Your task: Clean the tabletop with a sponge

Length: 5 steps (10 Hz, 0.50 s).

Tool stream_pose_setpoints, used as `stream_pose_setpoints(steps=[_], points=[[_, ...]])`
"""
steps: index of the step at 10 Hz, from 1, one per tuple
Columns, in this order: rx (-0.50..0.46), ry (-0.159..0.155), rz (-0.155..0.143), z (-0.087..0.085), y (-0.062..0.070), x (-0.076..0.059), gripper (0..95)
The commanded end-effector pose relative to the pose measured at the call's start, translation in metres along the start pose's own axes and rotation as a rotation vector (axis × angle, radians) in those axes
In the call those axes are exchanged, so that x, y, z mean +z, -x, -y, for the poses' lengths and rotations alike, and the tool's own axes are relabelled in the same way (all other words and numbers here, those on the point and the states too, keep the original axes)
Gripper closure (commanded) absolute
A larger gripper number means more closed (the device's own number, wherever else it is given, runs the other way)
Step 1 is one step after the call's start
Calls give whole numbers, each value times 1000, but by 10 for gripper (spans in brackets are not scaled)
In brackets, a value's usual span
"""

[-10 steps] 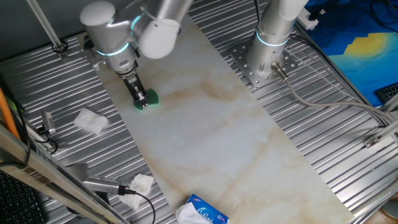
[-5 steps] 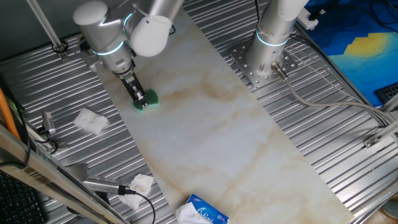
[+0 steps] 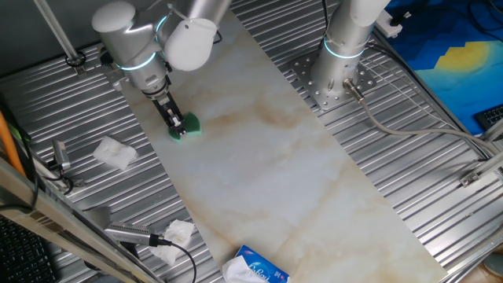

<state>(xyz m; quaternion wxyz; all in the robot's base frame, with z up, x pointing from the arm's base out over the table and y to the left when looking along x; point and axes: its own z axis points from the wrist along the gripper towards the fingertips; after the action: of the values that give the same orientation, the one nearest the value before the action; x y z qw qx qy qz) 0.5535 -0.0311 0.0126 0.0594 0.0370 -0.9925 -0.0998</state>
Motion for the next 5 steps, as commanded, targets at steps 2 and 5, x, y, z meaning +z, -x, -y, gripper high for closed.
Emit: stream_pose_setpoints(steps=[2,5], points=[[20,4,-4,0,0,0,950],[27,4,-3,0,0,0,950]])
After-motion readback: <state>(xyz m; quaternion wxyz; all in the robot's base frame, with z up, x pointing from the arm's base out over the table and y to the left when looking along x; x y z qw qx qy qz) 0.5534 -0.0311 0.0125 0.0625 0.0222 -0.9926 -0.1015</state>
